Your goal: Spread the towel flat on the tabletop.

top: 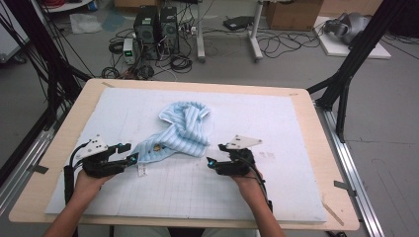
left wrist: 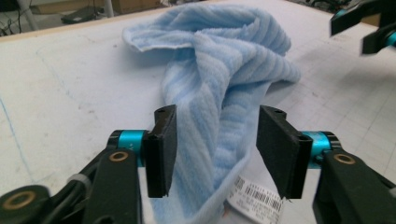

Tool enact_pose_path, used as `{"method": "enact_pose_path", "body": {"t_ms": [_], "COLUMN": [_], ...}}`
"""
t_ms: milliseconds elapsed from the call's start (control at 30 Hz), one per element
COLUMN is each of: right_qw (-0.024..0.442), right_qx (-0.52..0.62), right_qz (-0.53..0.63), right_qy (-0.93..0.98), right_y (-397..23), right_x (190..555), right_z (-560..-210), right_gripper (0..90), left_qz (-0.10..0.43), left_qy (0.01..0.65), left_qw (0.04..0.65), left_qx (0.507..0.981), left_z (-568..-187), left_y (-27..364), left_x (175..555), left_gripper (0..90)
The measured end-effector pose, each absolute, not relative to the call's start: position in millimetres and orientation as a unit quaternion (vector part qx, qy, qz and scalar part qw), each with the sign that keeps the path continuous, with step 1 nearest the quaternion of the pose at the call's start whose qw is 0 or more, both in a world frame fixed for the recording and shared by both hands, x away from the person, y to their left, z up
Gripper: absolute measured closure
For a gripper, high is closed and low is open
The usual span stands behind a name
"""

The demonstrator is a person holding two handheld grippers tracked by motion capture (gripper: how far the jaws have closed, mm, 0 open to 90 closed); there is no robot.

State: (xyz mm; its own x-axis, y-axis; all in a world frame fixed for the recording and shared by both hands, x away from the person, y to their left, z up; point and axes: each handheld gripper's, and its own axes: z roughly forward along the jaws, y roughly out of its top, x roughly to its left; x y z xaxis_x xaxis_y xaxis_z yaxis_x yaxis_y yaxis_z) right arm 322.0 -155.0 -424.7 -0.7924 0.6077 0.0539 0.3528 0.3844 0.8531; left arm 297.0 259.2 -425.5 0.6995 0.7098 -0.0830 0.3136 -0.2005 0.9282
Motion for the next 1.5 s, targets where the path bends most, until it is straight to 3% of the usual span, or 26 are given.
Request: {"method": "enact_pose_path", "body": {"t_ms": [267, 433, 533, 733, 1000, 1100, 1233, 1500], "right_qw": [0.131, 0.151, 0.153, 0.166, 0.193, 0.179, 0.171, 0.16], "right_qx": [0.257, 0.255, 0.267, 0.291, 0.331, 0.336, 0.35, 0.34], "right_qz": [0.43, 0.394, 0.406, 0.421, 0.382, 0.37, 0.382, 0.416], "right_qy": [0.855, 0.87, 0.86, 0.843, 0.841, 0.847, 0.838, 0.828], "right_y": [-115, -110, -113, -113, -97, -90, -93, -116], "right_x": [344, 354, 359, 380, 415, 417, 412, 388], "right_z": [-439, -446, -442, -424, -435, -443, -440, -430], "right_gripper": [49.8, 82.5, 85.1, 85.0, 84.5, 78.5, 57.9, 47.6], "left_qz": [0.189, 0.194, 0.194, 0.196, 0.198, 0.198, 0.201, 0.208], "left_qy": [0.346, 0.361, 0.366, 0.368, 0.371, 0.373, 0.375, 0.371], "left_qw": [0.528, 0.53, 0.532, 0.535, 0.536, 0.538, 0.538, 0.546], "left_qx": [0.752, 0.742, 0.739, 0.735, 0.732, 0.73, 0.728, 0.722], "left_z": [-427, -429, -430, -429, -431, -431, -432, -429], "left_y": [254, 263, 265, 266, 266, 267, 270, 271], "left_x": [305, 308, 308, 309, 310, 310, 310, 308], "left_gripper": [44.6, 44.6, 44.7, 45.4, 45.4, 45.4, 45.4, 44.6]}}
